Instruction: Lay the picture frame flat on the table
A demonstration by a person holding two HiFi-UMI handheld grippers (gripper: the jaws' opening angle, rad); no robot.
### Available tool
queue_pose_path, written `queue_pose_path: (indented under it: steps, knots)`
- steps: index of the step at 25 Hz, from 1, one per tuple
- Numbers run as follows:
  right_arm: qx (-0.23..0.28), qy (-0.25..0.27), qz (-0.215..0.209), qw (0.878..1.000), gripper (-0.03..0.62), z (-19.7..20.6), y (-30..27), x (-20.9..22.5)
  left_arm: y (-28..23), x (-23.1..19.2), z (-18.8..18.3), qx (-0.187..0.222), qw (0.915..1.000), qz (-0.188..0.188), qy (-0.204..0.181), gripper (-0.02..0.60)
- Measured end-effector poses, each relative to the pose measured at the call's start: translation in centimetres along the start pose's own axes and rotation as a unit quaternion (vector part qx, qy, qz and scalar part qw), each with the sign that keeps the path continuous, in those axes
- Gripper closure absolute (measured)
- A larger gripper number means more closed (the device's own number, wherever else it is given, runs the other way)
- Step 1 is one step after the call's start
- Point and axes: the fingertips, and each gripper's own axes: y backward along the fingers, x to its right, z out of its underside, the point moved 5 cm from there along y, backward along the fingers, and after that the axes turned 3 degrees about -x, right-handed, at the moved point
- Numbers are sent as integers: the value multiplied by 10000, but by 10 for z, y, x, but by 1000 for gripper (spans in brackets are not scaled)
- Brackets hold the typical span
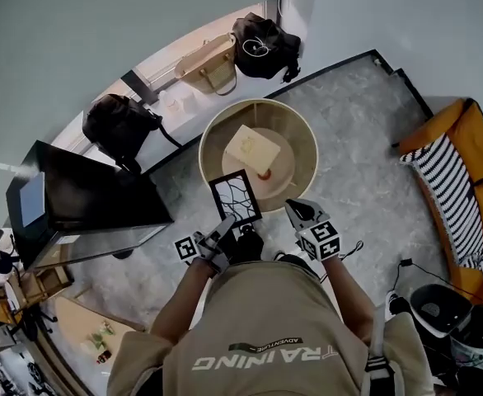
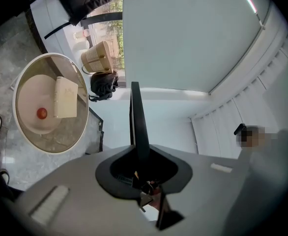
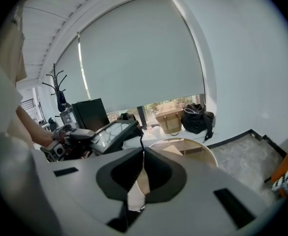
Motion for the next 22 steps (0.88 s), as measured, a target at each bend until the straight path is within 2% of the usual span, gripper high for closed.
queue_pose_path:
  steps: [5, 8, 11, 14, 16, 19, 22]
  knots:
    - [-4, -82, 127, 9999, 585, -16, -36, 7, 8, -31, -25, -549, 9978, -333, -181, 528]
    - [-170, -140, 136, 9997, 585, -13, -55, 12, 9, -55, -29, -575, 9973, -428, 135, 528]
    - [-406, -389, 142, 9983, 585, -2, -69, 18, 17, -77, -24, -547, 9950, -675, 490, 528]
    - [-588, -573, 58, 9966, 585, 22, -92, 25, 25, -101, -17, -471, 9914, -903, 825, 528]
    - [-765, -513, 10, 9958, 585, 45, -115, 34, 26, -124, -16, -476, 9896, -1010, 901, 528]
    - [-1028, -524, -50, 9933, 585, 79, -160, 57, 22, -174, -23, -569, 9876, -1247, 763, 528]
    - [-1083, -645, 0, 9920, 585, 110, -203, 75, 20, -227, -35, -662, 9860, -1438, 519, 528]
